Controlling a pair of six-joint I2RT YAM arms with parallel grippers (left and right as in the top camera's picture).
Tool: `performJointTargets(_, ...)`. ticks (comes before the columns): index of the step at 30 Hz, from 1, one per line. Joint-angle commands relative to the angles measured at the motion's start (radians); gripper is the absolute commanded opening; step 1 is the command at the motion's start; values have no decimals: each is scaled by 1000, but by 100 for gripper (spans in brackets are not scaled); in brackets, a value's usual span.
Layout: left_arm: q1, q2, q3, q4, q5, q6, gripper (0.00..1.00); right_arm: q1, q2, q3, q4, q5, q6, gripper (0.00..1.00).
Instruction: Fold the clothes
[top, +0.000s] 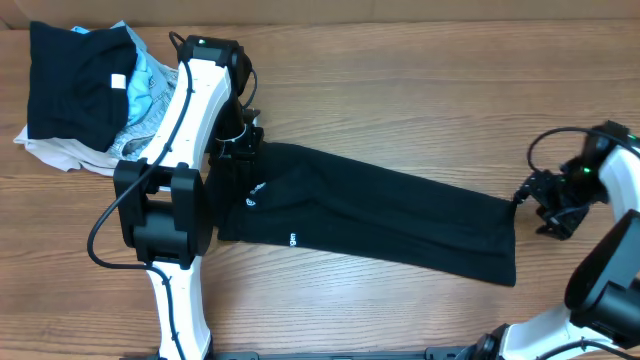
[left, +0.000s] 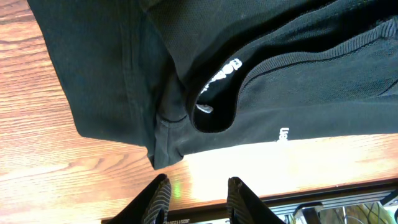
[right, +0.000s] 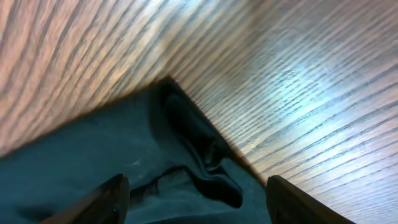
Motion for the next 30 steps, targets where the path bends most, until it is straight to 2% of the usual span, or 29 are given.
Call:
performJointTargets(1, -2, -8, -4, -3, -6, 5, 34, -35, -3, -55, 9, -119, -26, 73)
performJointTargets(6, -1, -8, -4, 14, -6, 23, 35, -36, -3, -226, 131, -177, -51, 72)
performJointTargets(9, 2, -8, -4, 16, -7, 26, 35, -39, -3, -303, 185, -177, -52, 65)
performJointTargets(13, 12, -8, -4, 17, -6, 27, 35, -39, -3, -348, 216, -186, -82, 44)
performJointTargets(16, 20, -8, -4, 21, -6, 27, 35, -39, -5, -346, 231, -231, -100, 22)
performJointTargets(19, 20, -8, -4, 21, -6, 27, 35, -39, -5, -326, 222, -245, -100, 6)
performJointTargets(30, 30, -8, -4, -3, -7, 30, 33, -39, -78, -19, -69, -103, -68, 4)
